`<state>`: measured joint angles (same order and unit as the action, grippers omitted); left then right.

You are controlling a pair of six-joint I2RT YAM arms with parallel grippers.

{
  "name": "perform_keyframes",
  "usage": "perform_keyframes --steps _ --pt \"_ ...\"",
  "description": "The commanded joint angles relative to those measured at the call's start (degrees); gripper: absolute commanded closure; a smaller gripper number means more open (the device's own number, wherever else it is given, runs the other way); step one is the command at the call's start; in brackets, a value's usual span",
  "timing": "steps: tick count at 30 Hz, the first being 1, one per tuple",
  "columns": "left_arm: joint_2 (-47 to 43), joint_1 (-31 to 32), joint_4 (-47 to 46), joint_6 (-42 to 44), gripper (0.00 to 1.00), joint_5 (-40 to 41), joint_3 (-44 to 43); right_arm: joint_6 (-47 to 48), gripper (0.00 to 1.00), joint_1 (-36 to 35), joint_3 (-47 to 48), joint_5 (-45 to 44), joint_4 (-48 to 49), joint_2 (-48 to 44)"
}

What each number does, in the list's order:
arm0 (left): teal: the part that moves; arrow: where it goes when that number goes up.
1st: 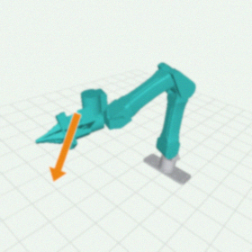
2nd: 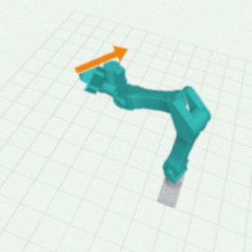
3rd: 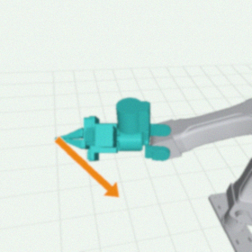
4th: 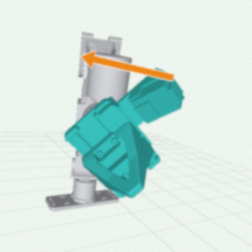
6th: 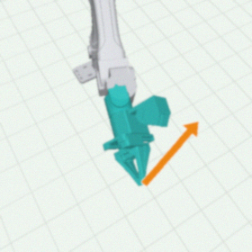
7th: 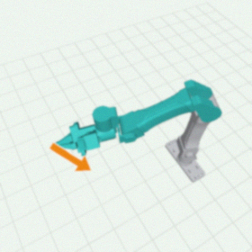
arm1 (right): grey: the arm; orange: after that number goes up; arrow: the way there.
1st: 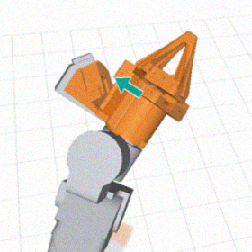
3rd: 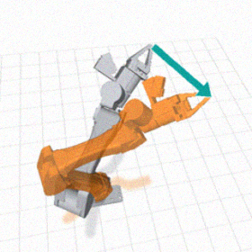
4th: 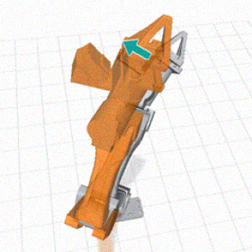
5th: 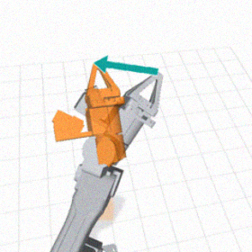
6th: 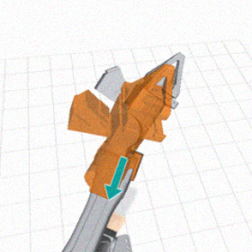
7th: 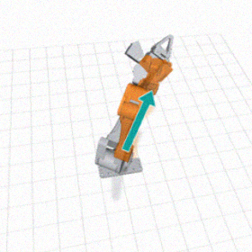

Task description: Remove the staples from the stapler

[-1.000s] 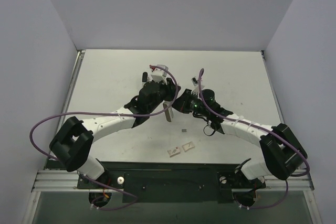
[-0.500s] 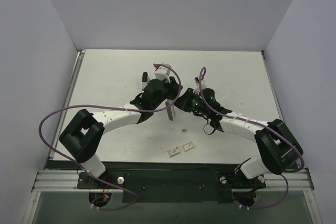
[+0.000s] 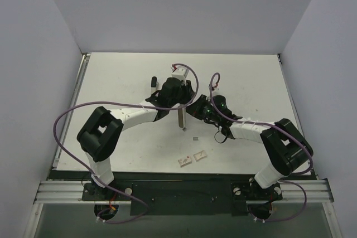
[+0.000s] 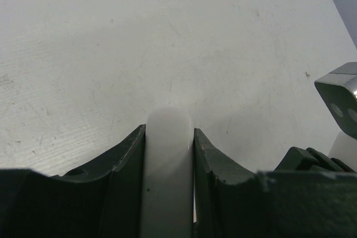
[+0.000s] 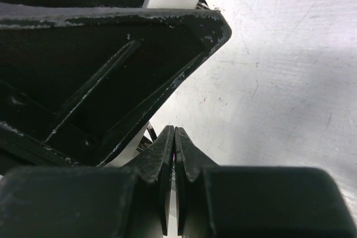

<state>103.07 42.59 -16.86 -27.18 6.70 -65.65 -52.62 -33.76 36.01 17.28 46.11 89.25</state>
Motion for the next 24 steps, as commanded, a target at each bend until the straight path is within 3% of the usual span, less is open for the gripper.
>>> perform_keyframes --steps 1,13,24 --pt "5.6 0.0 -3.4 -4.9 1.00 -6.0 -7.5 -8.2 1.00 -3.9 1.8 17.5 18.1 0.0" --pt "3.3 -0.6 -2.7 -6.0 1.00 -9.4 -7.1 -8.9 1.00 -4.0 1.9 18.0 18.7 -0.7" --pt "-6.8 -0.5 -3.2 -9.0 1.00 -12.8 -3.4 -3.2 1.00 -4.7 0.2 15.1 7.9 -11.4"
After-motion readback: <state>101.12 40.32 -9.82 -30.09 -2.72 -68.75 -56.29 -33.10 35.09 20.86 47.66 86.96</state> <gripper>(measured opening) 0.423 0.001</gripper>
